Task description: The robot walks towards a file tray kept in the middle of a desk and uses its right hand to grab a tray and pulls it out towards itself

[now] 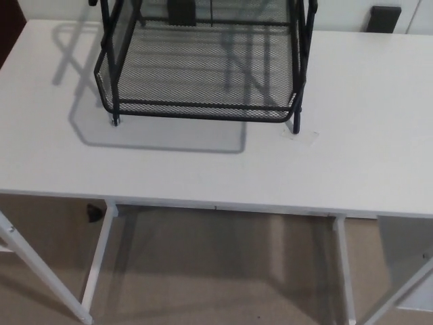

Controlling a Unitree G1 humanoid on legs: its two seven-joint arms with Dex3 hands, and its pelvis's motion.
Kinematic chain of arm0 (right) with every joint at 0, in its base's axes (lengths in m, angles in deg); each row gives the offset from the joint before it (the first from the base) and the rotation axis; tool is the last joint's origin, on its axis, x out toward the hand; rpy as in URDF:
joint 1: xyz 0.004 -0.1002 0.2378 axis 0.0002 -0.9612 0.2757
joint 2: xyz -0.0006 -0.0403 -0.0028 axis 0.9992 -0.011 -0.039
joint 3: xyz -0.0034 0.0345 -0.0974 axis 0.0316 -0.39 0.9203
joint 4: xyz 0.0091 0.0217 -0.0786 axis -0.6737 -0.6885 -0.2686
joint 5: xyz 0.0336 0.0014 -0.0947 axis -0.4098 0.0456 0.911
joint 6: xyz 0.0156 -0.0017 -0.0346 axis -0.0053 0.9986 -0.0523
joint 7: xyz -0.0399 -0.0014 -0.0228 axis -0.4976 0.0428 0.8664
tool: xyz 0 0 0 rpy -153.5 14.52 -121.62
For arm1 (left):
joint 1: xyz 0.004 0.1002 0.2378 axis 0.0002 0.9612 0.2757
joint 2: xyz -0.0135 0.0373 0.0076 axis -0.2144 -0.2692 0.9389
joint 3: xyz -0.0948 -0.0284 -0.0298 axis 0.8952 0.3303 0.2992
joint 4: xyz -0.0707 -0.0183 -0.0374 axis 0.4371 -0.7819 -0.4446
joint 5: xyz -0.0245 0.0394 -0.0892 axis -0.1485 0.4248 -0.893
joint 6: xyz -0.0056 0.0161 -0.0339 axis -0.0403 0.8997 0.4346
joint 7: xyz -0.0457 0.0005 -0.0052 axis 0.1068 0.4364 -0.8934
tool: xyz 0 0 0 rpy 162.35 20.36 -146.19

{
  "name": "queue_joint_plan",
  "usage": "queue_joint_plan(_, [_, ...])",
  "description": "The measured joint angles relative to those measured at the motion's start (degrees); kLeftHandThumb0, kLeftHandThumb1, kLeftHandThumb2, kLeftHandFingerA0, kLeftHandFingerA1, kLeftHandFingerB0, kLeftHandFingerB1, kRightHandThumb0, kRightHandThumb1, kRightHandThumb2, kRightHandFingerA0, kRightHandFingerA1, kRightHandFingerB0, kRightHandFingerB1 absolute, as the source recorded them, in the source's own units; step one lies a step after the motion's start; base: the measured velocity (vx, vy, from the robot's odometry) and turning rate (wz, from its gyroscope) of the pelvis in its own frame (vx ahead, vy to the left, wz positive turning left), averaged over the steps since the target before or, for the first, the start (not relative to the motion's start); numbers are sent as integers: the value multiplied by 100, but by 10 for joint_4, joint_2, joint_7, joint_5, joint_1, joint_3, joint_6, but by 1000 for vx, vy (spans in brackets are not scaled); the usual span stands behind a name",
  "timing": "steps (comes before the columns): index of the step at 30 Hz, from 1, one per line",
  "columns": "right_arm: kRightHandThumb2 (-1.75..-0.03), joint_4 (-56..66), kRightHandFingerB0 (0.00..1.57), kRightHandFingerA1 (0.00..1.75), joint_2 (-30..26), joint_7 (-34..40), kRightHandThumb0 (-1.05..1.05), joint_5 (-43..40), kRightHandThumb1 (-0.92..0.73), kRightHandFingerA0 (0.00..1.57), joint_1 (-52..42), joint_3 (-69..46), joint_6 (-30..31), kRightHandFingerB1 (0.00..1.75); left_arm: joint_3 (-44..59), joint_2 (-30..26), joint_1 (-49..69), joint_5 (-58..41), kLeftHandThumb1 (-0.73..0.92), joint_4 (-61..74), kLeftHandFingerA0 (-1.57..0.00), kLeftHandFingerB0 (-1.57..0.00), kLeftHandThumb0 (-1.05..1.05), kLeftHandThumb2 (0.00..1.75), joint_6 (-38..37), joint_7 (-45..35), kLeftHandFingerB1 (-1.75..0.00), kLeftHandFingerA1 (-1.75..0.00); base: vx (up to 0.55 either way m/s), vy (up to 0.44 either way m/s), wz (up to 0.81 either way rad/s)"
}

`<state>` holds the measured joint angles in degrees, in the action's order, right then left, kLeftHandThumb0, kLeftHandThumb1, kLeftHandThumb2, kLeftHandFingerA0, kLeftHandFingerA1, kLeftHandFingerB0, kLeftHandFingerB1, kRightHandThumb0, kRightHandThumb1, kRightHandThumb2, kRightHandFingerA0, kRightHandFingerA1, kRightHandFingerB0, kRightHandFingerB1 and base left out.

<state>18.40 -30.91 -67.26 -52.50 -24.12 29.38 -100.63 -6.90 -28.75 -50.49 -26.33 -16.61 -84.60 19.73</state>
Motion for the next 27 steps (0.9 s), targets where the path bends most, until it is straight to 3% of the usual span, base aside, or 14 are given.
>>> queue_joint_plan(1, [-77,1,39,60,0,0,-45,1,-46,55,-1,1,0,52,0,0,0,0,65,0,-21,-20,-37,68,0,0,-37,-40,0,0,0])
queue_joint_plan(3, [-56,12,45,52,1,2,-42,2,-57,58,-8,2,-2,42,0,0,1,0,65,-1,-21,-20,-37,69,0,0,-37,-40,0,0,0])
queue_joint_plan(7, [-57,89,46,49,6,5,-55,8,-58,61,-60,13,-14,42,-1,0,11,0,65,-3,-22,-20,-37,69,0,0,-37,-41,0,0,0])
queue_joint_plan(8, [-83,107,41,58,8,5,-62,9,-46,57,-73,15,-18,52,-1,0,13,0,64,-4,-21,-19,-38,69,0,0,-37,-41,0,0,0])
queue_joint_plan(12, [-81,192,42,59,20,5,-56,9,-45,58,-147,26,-42,53,-2,0,38,0,63,-9,-22,-21,-37,68,-1,-1,-37,-40,0,0,0])
queue_joint_plan(13, [-56,206,47,49,23,5,-49,9,-56,66,-163,28,-48,43,-2,0,44,0,63,-10,-22,-20,-37,69,-1,-1,-37,-40,0,0,0])
queue_joint_plan(14, [-56,215,48,51,25,4,-48,9,-55,66,-175,30,-53,44,-2,0,49,0,62,-12,-23,-21,-38,69,-1,-1,-38,-41,0,0,0])
queue_joint_plan(15, [-56,222,47,52,27,4,-50,9,-55,66,-191,33,-60,43,-2,0,57,0,62,-14,-22,-21,-38,69,-2,-1,-38,-42,0,0,0])
queue_joint_plan(16, [-79,226,41,61,29,4,-54,10,-45,58,-202,35,-66,53,-2,0,64,0,62,-18,-22,-21,-38,69,-2,-1,-38,-42,0,0,0])
queue_joint_plan(21, [-79,202,41,62,30,5,-54,16,-44,58,-228,38,-95,54,-5,0,88,2,63,-37,-23,-21,-37,69,-11,-1,-37,-42,0,0,0])
queue_joint_plan(22, [-56,192,47,54,29,5,-48,18,-54,66,-229,38,-101,44,-7,0,93,2,63,-41,-23,-21,-37,69,-15,-1,-38,-42,0,0,0])
queue_joint_plan(24, [-79,173,43,61,26,6,-52,21,-44,56,-227,37,-113,53,-9,0,95,5,63,-48,-23,-22,-38,69,-23,0,-38,-42,0,0,0])
queue_joint_plan(26, [-79,164,43,61,21,9,-53,24,-44,57,-222,35,-119,54,-13,-1,93,10,64,-51,-23,-21,-38,70,-32,2,-38,-42,0,0,0])
queue_joint_plan(27, [-56,156,48,52,15,11,-49,27,-54,64,-215,34,-123,43,-16,-1,89,13,64,-51,-23,-21,-38,70,-36,4,-38,-42,0,0,0])
